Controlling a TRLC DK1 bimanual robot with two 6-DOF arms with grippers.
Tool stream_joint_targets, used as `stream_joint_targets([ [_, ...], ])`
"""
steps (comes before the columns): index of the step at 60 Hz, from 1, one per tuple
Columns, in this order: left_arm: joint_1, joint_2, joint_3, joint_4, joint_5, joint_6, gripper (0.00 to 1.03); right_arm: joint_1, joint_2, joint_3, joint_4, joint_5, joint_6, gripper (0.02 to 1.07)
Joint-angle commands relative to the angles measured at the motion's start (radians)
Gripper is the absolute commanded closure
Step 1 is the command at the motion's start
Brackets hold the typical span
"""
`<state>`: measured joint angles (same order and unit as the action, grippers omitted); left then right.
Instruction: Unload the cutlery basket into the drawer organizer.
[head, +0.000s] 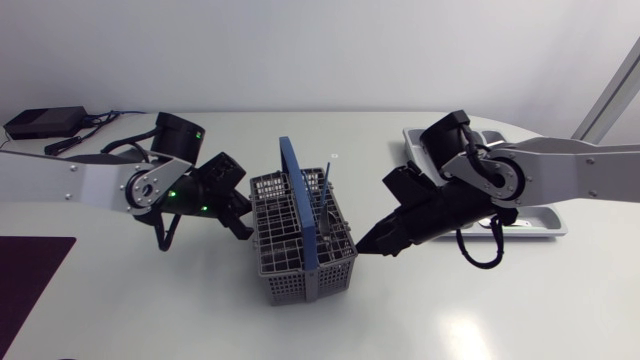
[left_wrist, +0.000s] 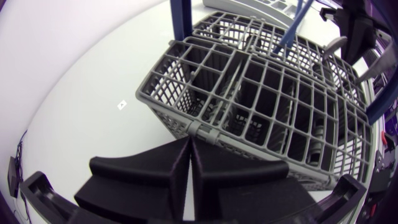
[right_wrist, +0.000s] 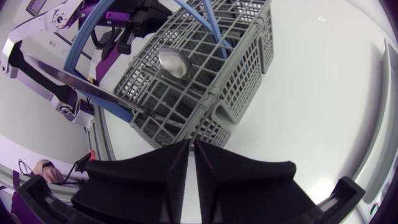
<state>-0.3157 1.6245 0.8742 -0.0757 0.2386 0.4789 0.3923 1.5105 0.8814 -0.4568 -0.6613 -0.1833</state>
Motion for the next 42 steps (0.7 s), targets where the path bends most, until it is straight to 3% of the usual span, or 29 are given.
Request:
stream_joint_targets([
  [1,-0.019,0.064,0.085,0.022,0.018,-0.031,0.95,0.02,0.037,0.005,0.018,-0.001,0.024,0.93],
  [26,-0.01,0.322,0.43,0.001,0.014,-0.052,0.95,0.091,0.093,0.077,0.067,0.025,0.099,0.93],
  [35,0.017,0.284,0.411,-0.01,0.014,-0.056,0.95,0.091,0.019,0.037,0.083,0.091,0.085,0.93],
  [42,0.047,0.166,0.298,-0.009,0.014,-0.051,0.95,0.091,-0.084,-0.021,0.087,0.141,0.036,0.92],
])
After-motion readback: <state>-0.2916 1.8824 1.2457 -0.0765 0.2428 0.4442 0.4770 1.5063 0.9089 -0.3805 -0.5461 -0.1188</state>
